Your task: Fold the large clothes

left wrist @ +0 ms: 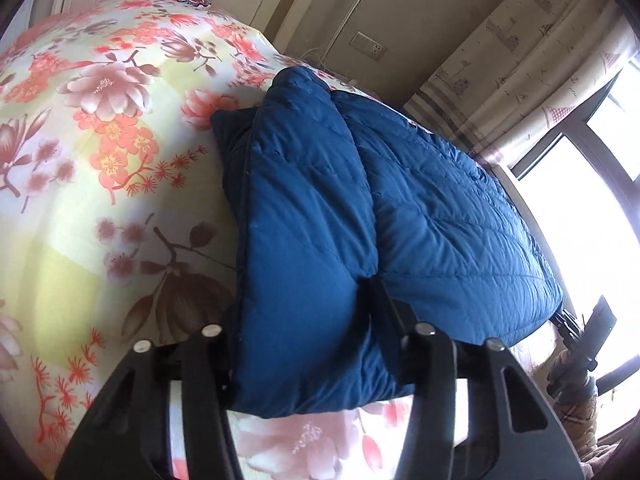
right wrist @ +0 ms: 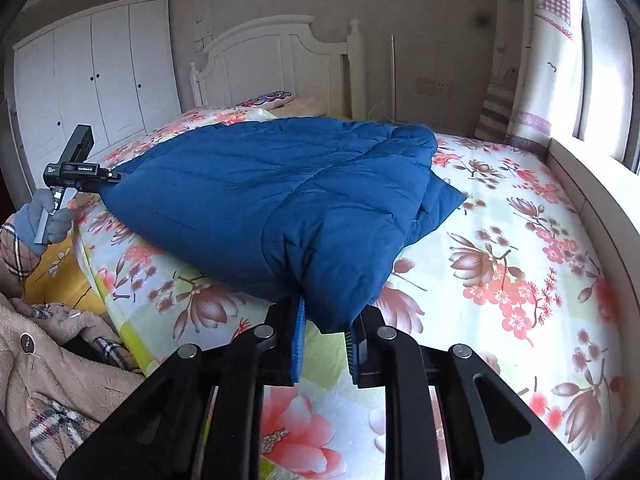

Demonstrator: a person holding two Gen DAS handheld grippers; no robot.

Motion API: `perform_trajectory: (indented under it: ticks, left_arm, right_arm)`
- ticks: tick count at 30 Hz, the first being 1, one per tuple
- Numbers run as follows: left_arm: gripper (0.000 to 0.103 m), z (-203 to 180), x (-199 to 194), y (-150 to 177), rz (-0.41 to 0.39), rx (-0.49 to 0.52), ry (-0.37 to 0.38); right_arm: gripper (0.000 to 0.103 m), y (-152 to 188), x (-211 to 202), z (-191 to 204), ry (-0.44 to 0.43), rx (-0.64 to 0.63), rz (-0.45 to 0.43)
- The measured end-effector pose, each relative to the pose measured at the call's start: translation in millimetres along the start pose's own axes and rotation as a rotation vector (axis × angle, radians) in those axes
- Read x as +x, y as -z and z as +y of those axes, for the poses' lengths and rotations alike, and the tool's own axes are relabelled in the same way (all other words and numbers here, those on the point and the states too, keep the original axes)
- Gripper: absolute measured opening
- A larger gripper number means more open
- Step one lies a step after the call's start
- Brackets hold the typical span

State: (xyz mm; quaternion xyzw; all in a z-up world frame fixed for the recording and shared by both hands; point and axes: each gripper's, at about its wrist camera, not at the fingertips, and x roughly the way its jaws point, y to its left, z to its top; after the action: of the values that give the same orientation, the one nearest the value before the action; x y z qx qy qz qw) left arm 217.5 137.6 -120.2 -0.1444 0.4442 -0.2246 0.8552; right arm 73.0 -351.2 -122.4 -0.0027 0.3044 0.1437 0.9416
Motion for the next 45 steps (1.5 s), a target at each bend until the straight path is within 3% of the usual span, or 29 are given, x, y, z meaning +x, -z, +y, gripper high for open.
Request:
perform_trajectory:
  ticks: [8,10,12,13,14,15,18,20,21,23,25,27,28,30,32,37,41,45]
  left_arm:
    - [0.044,-17,-28,39,0.037,0.045,0.027]
    - [0.049,-16,-33,46,0.03,0.043,0.018]
    - [0.065,-15,-38,48,0.0,0.031,-0.024]
    - [0.068,-13,-44,49,-0.031,0.025,-0.058]
    - [0.07,-14,-56,45,-0.087,0.024,-0.103]
    - [0.077,-18,-67,42,-0.14,0.032,-0.139]
    - [0.101,-48,-94,22,-0.292,0.126,-0.213]
    - [0.101,-75,-96,3,-0.345,0.187,-0.217]
    - [0.101,-87,-94,-7,-0.359,0.214,-0.218]
    - [0.101,-115,-80,-32,-0.352,0.265,-0.237]
    - [0.101,-138,-56,-55,-0.32,0.313,-0.242]
    - [0.101,-154,-24,-73,-0.255,0.348,-0.258]
    - [0.101,-163,3,-86,-0.203,0.378,-0.283]
    - [0.101,-177,49,-99,-0.1,0.425,-0.295]
    - [0.1,-184,84,-105,-0.032,0.453,-0.331]
    - [0.101,-178,172,-117,0.105,0.539,-0.409]
    - [0.101,-160,196,-128,0.082,0.478,-0.391]
    - [0.101,-152,195,-130,0.069,0.428,-0.355]
  right_arm:
    - [0.017,38,-52,20,-0.026,0.056,0.025]
    - [0.018,48,-54,23,-0.038,0.071,0.058]
    - [0.025,51,-58,14,-0.014,0.089,0.089]
    - [0.043,48,-64,5,0.019,0.109,0.08]
    - [0.063,42,-71,-4,0.069,0.129,0.057]
    - [0.069,33,-77,-8,0.114,0.131,0.041]
    - [0.071,-14,-79,3,0.264,0.03,-0.034]
    - [0.071,-52,-70,14,0.288,-0.009,-0.063]
    - [0.071,-74,-60,22,0.316,-0.052,-0.028]
    - [0.071,-107,-49,38,0.38,-0.133,-0.018]
    - [0.072,-143,-37,50,0.324,-0.14,-0.086]
    - [0.072,-170,-4,59,0.266,-0.135,-0.079]
    - [0.071,-178,17,65,0.258,-0.145,-0.048]
    - [0.061,-185,70,72,0.244,-0.153,0.046]
    - [0.043,-182,117,72,0.188,-0.132,0.136]
    - [0.042,-166,228,52,0.149,-0.05,0.32]
    - [0.042,-174,242,42,0.142,-0.023,0.279]
    - [0.042,-173,235,39,0.123,0.001,0.249]
